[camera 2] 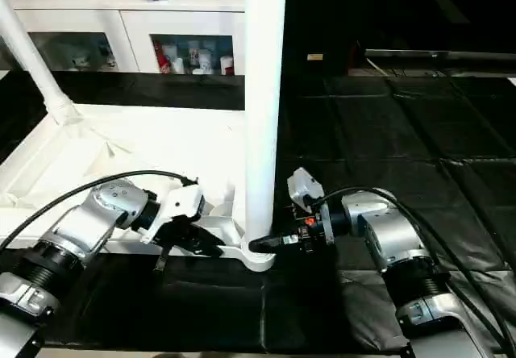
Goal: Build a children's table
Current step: Rotate leg to tighten
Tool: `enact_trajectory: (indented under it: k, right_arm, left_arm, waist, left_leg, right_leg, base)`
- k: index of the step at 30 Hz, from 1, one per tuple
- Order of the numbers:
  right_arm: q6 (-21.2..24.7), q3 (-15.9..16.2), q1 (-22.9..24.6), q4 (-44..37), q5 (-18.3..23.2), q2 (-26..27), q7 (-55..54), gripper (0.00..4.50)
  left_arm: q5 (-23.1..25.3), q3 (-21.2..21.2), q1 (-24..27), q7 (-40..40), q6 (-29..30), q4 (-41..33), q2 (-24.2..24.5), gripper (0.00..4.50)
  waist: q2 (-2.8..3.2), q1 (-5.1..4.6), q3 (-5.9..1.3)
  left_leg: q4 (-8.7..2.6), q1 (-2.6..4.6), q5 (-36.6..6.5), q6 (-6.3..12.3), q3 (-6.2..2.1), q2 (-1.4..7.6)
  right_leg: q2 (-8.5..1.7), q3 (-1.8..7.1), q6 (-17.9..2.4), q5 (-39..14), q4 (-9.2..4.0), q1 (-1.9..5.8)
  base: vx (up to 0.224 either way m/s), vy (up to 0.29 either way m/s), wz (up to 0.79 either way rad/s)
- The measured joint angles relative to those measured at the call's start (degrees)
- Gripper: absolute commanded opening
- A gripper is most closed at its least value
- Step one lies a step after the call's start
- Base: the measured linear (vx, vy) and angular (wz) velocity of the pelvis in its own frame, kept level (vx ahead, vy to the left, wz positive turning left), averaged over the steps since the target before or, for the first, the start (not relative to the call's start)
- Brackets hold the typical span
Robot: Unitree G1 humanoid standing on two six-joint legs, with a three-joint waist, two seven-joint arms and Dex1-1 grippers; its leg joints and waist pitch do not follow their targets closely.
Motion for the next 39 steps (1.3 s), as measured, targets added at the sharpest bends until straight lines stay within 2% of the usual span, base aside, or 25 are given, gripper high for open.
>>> enact_trajectory:
  k: [2, 4, 7, 10, 12, 15, 17, 18, 19, 22, 23, 29, 35, 39]
  right_arm:
    - [1.35, -1.61, 1.42, -1.08, -0.94, 1.08, -5.61, 2.07]
    - [2.66, -3.57, 1.42, -1.16, -2.21, 3.70, -13.56, 2.05]
    - [3.46, -5.88, -0.03, 0.42, -4.56, 7.88, -25.66, 2.02]
    - [3.58, -7.45, -3.21, 4.14, -7.17, 12.00, -37.31, 1.99]
    - [3.68, -8.86, -4.83, 6.10, -8.60, 14.41, -44.30, 1.98]
    - [3.86, -10.45, -6.49, 7.77, -10.15, 17.26, -52.06, 1.98]
    - [3.83, -11.01, -7.13, 8.33, -10.75, 18.15, -54.68, 1.98]
    - [3.57, -11.37, -7.28, 8.60, -10.77, 18.45, -55.13, 2.53]
    - [3.45, -11.78, -7.27, 8.63, -10.58, 18.69, -55.13, 2.66]
    - [3.41, -12.87, -6.81, 7.98, -9.01, 19.32, -54.80, 2.71]
    - [3.26, -12.88, -6.36, 7.52, -8.68, 19.31, -54.50, 2.96]
    - [2.81, -12.75, -3.93, 4.69, -7.13, 17.20, -47.11, 3.41]
    - [3.10, -8.92, -0.14, 0.49, -3.70, 9.59, -30.11, 3.86]
    - [1.72, -6.53, 0.66, -0.84, -3.51, 5.69, -20.75, 4.10]
  left_arm:
    - [0.16, 1.82, -0.29, 3.44, 2.48, 2.40, -1.50, 0.00]
    - [0.40, 3.52, -1.62, 7.90, 4.69, 5.20, -2.74, 0.00]
    - [1.34, 5.22, -3.87, 14.92, 7.02, 8.88, -5.72, 0.00]
    - [1.82, 7.07, -6.09, 22.53, 9.23, 12.45, -9.29, 0.00]
    - [1.89, 8.52, -7.35, 27.57, 10.90, 14.35, -11.99, 0.00]
    - [1.85, 10.15, -8.53, 32.88, 12.08, 16.06, -14.60, 0.00]
    - [1.85, 10.59, -9.47, 34.67, 12.51, 17.19, -15.58, 0.00]
    - [1.85, 10.86, -9.56, 34.98, 12.56, 17.27, -15.75, 0.00]
    - [1.84, 11.06, -9.57, 34.98, 12.55, 17.27, -15.78, 0.00]
    - [1.85, 11.17, -9.54, 34.12, 12.15, 17.02, -15.61, 0.00]
    - [1.85, 11.17, -9.50, 33.49, 12.00, 16.94, -15.35, 0.00]
    - [1.82, 9.94, -8.20, 29.15, 9.71, 15.16, -13.36, 0.00]
    - [1.14, 7.80, -4.88, 18.97, 4.78, 11.94, -8.64, 0.00]
    - [0.84, 6.31, -3.74, 13.05, 2.03, 10.67, -6.78, 0.00]
  waist:
    - [0.07, -0.15, -0.04]
    - [0.09, -0.86, -0.04]
    - [0.14, -2.53, -0.06]
    - [0.14, -4.34, -0.05]
    - [0.14, -5.03, -0.05]
    - [0.14, -5.45, -0.05]
    - [0.14, -5.44, -0.05]
    - [0.14, -5.39, -0.05]
    - [0.14, -5.33, -0.05]
    - [0.16, -5.08, -0.06]
    - [0.16, -4.98, -0.06]
    - [0.20, -4.48, -0.09]
    - [0.21, -3.38, -0.08]
    - [0.21, -2.37, -0.08]
  left_leg:
    - [0.00, 0.15, 0.00, 0.00, 0.00, -0.02]
    - [0.00, 0.26, 0.00, -0.02, -0.02, -0.12]
    - [0.01, 0.33, 0.01, -0.03, -0.14, -0.34]
    - [-0.02, 0.29, 0.00, -0.03, -0.65, -0.70]
    - [-0.05, 0.19, 0.00, -0.03, -0.90, -0.78]
    - [-0.06, 0.01, 0.00, -0.03, -1.13, -0.81]
    - [-0.09, -0.05, 0.00, -0.03, -1.13, -0.83]
    - [-0.09, -0.06, 0.00, -0.02, -1.12, -0.83]
    - [-0.09, -0.07, -0.01, -0.02, -1.11, -0.83]
    - [-0.31, -0.06, -0.08, 0.00, -1.09, -0.83]
    - [-0.38, -0.06, -0.11, -0.02, -1.09, -0.83]
    - [-0.74, -0.06, 0.00, 0.15, -1.05, -0.76]
    - [-0.70, -0.01, -0.15, -0.12, -0.96, -0.74]
    - [-0.65, 0.09, -0.14, -0.13, -0.84, -0.70]
  right_leg:
    - [0.01, 0.04, 0.01, 0.00, 0.01, 0.14]
    - [0.01, 0.03, 0.30, -0.18, 0.01, 0.23]
    - [-0.01, 0.02, 0.34, -0.21, -0.09, 0.27]
    - [-0.03, -0.15, 0.36, -0.22, -0.34, 0.25]
    - [0.01, -0.25, 0.36, -0.22, -0.57, 0.23]
    - [0.06, -0.37, 0.32, -0.19, -0.80, 0.19]
    - [0.06, -0.34, 0.25, -0.14, -0.86, 0.19]
    - [0.06, -0.33, 0.05, -0.01, -0.88, 0.19]
    - [0.06, -0.33, -0.01, 0.04, -0.88, 0.19]
    - [0.06, -0.32, -0.37, 0.26, -0.89, 0.16]
    - [0.07, -0.33, -0.37, 0.26, -0.89, 0.13]
    - [0.19, -0.36, -0.28, 0.18, -0.90, -0.04]
    - [0.15, -0.29, -0.31, 0.19, -0.88, -0.01]
    - [0.11, -0.21, -0.32, 0.20, -0.84, 0.00]
  base:
    - [0.000, 0.000, 0.00]
    - [0.000, 0.000, 0.00]
    - [0.000, 0.000, 0.00]
    - [0.000, 0.000, 0.00]
    - [0.000, 0.000, 0.00]
    - [0.000, 0.000, 0.00]
    - [0.000, 0.000, 0.00]
    - [0.000, 0.000, 0.00]
    - [0.000, 0.000, 0.00]
    - [0.000, 0.000, 0.00]
    - [0.000, 0.000, 0.00]
    - [0.000, 0.000, 0.00]
    - [0.000, 0.000, 0.00]
    - [0.000, 0.000, 0.00]
